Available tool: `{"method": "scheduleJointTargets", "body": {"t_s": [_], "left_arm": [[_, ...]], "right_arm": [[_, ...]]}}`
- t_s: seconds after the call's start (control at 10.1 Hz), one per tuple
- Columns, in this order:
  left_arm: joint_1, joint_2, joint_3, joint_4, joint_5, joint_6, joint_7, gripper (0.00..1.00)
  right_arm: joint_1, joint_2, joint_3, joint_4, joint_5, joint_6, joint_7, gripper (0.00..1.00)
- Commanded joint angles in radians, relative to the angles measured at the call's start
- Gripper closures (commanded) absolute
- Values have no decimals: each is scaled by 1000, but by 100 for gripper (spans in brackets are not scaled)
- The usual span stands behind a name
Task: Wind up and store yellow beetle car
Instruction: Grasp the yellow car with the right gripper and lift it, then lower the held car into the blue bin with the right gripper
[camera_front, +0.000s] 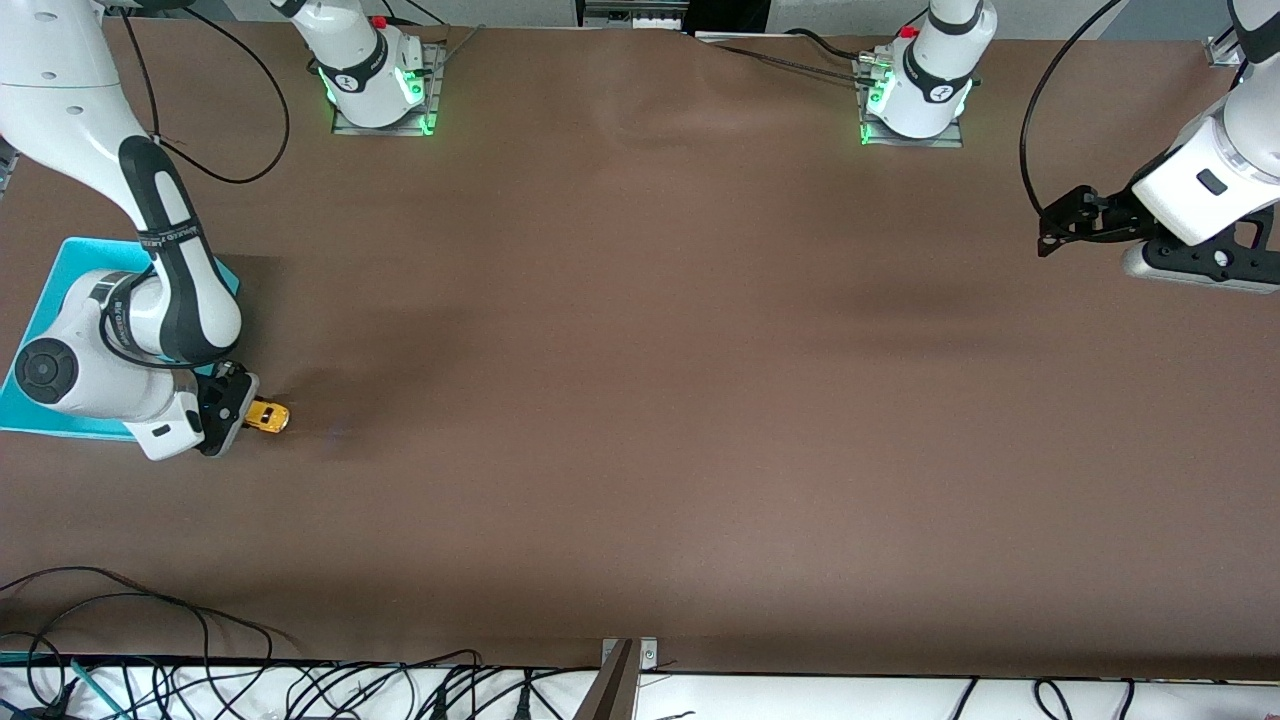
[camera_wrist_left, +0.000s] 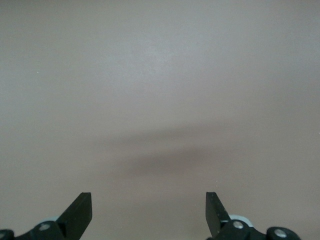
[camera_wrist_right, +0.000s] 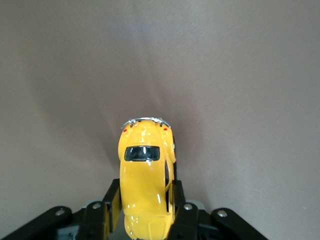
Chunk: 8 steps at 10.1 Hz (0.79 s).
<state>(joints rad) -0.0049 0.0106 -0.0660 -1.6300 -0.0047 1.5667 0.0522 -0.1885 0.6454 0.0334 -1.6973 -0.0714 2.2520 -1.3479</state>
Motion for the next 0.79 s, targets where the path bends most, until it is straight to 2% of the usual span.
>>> {"method": "scheduleJointTargets", "body": {"t_s": [0.0,0.3,0.5,0.69], "left_arm": [[-1,-23,-5,-16,14,-5,-6,0],[-3,-23,-8,-13,14,-5,-6,0],[-6,-18,-8,-2,14,-5,0,0],[-3,-17,-8,-1,14,-4,2,0]], "right_arm": [[4,-137,22,-16,5,-135,53,100],[0,-248,14,-13,5,-285,55,100],[-5,-283,-67,-16,4,-344,23,100],[-12,-274,-169,-19,7,-319,-75,100]]}}
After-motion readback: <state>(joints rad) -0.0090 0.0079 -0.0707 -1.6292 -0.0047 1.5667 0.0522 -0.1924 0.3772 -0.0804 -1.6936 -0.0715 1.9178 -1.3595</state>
